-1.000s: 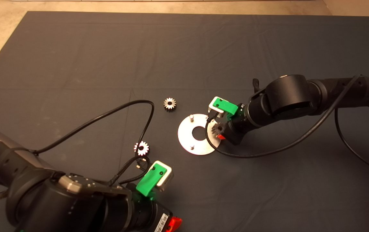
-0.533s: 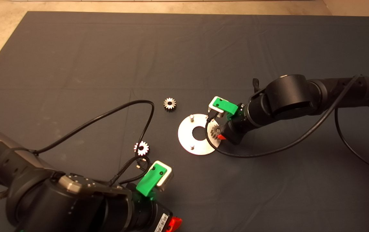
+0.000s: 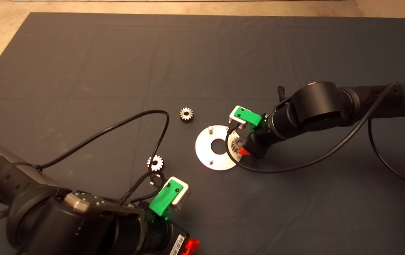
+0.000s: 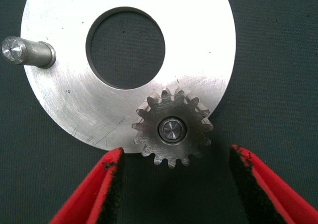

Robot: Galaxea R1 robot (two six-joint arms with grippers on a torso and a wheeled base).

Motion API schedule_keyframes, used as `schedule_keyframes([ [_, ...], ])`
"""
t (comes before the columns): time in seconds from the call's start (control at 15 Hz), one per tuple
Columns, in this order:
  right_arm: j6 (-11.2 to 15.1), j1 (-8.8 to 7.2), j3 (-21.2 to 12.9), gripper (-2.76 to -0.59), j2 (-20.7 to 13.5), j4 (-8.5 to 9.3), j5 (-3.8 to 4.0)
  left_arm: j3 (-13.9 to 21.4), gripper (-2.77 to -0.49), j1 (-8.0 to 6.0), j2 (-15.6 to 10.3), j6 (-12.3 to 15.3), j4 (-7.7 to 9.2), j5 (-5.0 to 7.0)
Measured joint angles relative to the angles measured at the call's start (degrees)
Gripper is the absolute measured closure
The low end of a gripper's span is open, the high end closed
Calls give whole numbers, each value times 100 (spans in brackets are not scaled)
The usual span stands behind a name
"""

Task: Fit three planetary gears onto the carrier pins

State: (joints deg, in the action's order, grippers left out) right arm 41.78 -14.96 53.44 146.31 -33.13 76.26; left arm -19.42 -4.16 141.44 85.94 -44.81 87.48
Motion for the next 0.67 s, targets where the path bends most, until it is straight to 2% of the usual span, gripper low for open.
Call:
schedule_keyframes([
  [0.2, 6, -1, -82, -163, -174, 0, -5, 0, -237, 1, -1, 0, 0, 1],
  [0.4, 100, -55, -883, -163, -709, 10, -6, 0, -237, 0, 0, -1, 0, -2],
  [0.53, 188, -151, -1439, -163, -1389, 17, -1, 0, -237, 2, -1, 0, 2, 4],
  [0.6, 240, -204, -1746, -163, -1810, 20, 48, 0, -237, 2, 2, -2, 0, 1],
  [0.67, 273, -238, -2086, -163, -2241, 23, 132, 0, -237, -2, 21, -2, 0, 2],
])
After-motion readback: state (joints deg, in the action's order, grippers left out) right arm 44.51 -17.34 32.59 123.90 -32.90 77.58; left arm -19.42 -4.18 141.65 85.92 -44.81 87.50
